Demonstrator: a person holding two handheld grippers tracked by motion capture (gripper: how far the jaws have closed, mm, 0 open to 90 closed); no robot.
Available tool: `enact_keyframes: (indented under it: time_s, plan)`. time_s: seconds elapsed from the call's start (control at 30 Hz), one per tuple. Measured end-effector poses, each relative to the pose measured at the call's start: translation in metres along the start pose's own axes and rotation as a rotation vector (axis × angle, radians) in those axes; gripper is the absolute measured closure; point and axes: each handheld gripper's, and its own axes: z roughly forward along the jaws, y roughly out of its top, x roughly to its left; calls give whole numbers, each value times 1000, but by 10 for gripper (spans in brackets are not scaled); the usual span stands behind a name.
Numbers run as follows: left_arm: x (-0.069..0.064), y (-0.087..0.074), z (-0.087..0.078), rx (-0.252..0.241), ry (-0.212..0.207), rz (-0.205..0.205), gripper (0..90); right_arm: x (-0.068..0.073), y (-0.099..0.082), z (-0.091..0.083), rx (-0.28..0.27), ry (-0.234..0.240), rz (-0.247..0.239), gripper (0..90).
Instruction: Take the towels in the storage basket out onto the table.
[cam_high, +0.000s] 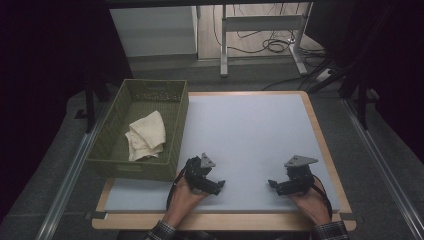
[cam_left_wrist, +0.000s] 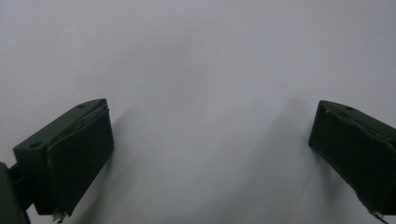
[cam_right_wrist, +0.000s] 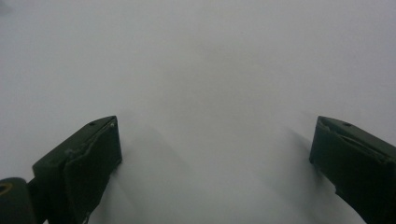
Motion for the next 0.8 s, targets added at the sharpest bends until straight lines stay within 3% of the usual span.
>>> enact_keyframes:
  time_s: [0.8]
  plan:
    - [0,1,0,7,-1,-4,0,0,0,0,-2,0,1,21]
